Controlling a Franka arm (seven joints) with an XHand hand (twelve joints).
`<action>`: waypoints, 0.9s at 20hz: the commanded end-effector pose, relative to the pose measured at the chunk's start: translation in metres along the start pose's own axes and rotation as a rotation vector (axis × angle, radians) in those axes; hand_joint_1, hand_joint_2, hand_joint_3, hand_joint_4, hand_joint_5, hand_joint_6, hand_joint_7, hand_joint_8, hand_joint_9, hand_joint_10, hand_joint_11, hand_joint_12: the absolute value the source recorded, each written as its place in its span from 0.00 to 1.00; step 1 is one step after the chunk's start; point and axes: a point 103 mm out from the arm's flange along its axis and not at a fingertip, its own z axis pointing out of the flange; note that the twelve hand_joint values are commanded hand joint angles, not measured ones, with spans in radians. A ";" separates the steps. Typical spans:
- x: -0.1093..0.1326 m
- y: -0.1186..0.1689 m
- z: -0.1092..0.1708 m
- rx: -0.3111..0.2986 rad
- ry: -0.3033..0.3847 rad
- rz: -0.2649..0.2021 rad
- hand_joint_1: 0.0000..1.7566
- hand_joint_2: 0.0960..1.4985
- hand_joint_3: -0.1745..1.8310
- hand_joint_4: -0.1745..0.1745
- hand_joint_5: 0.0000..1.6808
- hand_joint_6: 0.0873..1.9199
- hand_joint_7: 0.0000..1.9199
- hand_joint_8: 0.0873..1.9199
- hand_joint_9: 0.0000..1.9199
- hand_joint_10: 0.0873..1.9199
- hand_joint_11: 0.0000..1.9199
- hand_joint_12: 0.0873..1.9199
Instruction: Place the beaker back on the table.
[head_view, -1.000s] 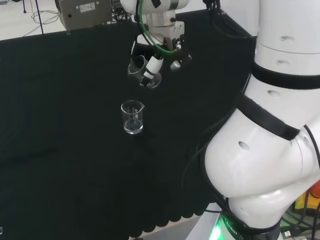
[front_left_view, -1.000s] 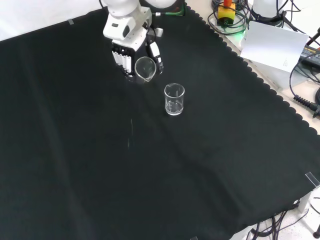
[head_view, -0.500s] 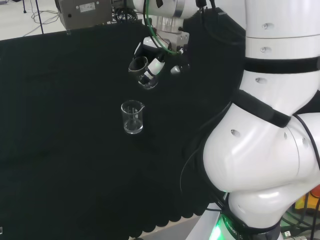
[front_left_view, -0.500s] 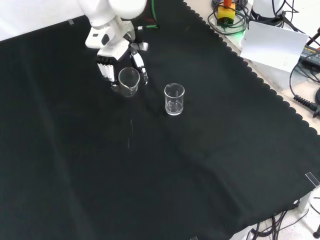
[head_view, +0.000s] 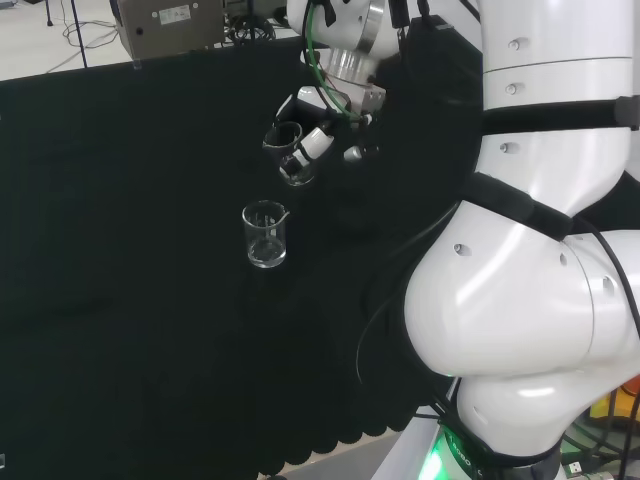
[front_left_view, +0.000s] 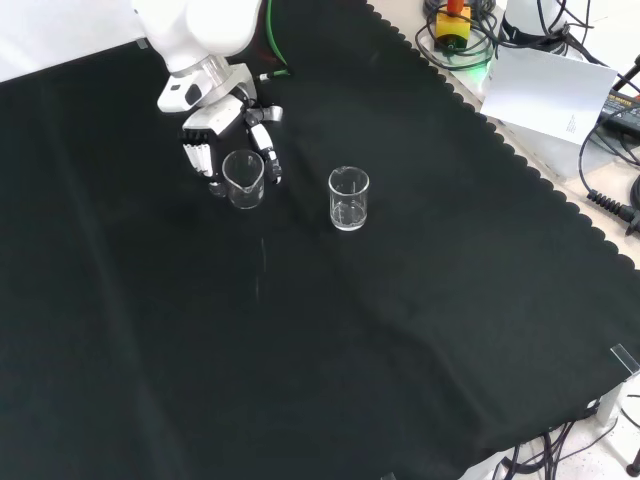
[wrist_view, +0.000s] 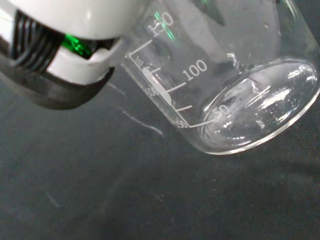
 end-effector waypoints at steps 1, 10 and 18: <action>-0.013 0.002 0.009 -0.031 0.021 0.014 0.74 0.32 0.52 0.23 0.72 0.36 0.72 0.34 0.79 0.16 0.70 0.33; -0.016 0.012 0.021 -0.050 0.053 0.035 0.74 0.35 0.49 0.37 0.72 0.36 0.71 0.33 0.77 0.16 0.69 0.33; -0.018 0.010 0.030 -0.073 0.056 0.055 0.74 0.35 0.48 0.38 0.72 0.36 0.71 0.33 0.76 0.16 0.69 0.33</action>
